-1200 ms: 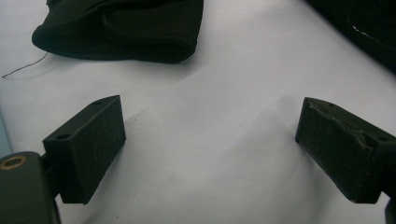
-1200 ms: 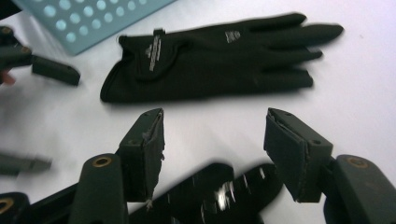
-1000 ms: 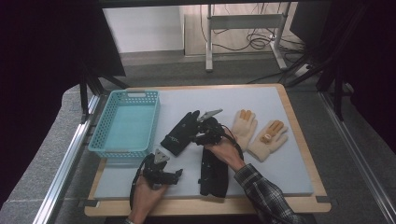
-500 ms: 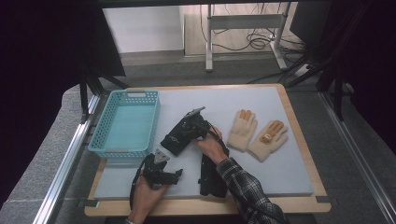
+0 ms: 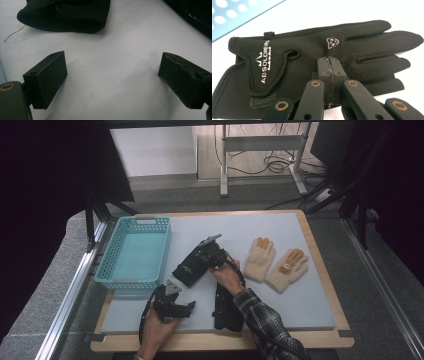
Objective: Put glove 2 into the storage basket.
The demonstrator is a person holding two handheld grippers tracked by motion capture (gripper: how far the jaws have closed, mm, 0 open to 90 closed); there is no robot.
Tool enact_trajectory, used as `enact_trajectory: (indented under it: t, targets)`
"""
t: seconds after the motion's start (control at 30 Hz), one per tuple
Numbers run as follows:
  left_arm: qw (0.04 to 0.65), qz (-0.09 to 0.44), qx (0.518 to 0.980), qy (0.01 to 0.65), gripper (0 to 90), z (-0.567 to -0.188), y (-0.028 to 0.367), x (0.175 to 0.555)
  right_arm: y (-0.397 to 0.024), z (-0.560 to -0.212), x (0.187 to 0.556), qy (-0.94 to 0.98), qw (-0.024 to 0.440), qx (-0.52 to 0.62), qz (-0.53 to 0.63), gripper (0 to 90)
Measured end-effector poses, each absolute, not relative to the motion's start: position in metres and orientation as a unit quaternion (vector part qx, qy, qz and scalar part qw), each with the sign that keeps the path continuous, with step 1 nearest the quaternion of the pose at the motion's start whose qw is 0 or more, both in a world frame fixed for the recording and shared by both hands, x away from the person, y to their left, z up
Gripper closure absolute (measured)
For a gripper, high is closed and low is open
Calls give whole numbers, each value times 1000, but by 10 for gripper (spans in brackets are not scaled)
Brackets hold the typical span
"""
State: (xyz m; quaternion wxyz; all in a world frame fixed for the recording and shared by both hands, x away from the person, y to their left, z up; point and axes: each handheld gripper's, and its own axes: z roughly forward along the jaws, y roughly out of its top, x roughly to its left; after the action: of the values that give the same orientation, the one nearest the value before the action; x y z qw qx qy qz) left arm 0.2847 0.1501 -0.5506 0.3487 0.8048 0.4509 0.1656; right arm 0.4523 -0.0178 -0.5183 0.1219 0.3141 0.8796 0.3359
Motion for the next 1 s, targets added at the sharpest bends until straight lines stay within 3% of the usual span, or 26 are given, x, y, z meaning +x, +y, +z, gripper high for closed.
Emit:
enact_trajectory:
  t: [1.0]
  targets:
    - [349,166,805,451,86,-551,150,285,-51,-462,430,879,121,269,376,888]
